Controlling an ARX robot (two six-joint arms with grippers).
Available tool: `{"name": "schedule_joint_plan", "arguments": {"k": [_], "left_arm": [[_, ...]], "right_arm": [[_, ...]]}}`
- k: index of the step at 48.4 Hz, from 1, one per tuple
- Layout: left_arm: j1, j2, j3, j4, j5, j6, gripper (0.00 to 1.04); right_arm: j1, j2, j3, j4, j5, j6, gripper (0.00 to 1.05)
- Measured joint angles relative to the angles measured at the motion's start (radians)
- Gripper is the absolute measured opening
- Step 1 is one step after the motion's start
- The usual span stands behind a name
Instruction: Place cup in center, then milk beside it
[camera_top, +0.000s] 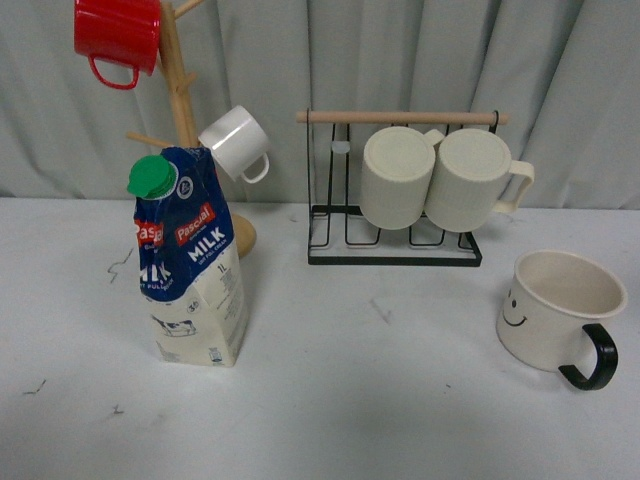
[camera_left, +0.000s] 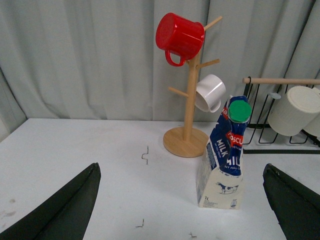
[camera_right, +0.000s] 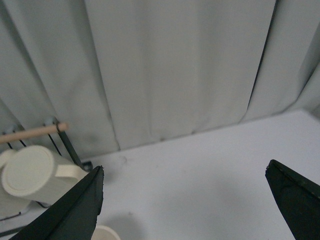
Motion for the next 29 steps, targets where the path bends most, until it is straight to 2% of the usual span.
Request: {"name": "schedule_joint_plan", "arguments": {"k": [4,11,20,29], "left_arm": [[0.000,0.000,0.000,0.000,0.000,0.000,0.98],[0.000,0.000,0.000,0.000,0.000,0.000,0.98],[0.000,0.000,0.000,0.000,0.000,0.000,0.98],[0.000,0.000,0.000,0.000,0.000,0.000,0.98]], "right_arm": [[0.014,0.224,0.150,-0.090,0.020,0.076,0.98],[0.041,0.431,0.319,-0.221,0.018,0.158,0.98],[0.104,0.615,0.447,-0.401,-0.039,0.229,0.98],[0.156,0.715,0.494,-0.503,-0.094,0.258,0.98]]}}
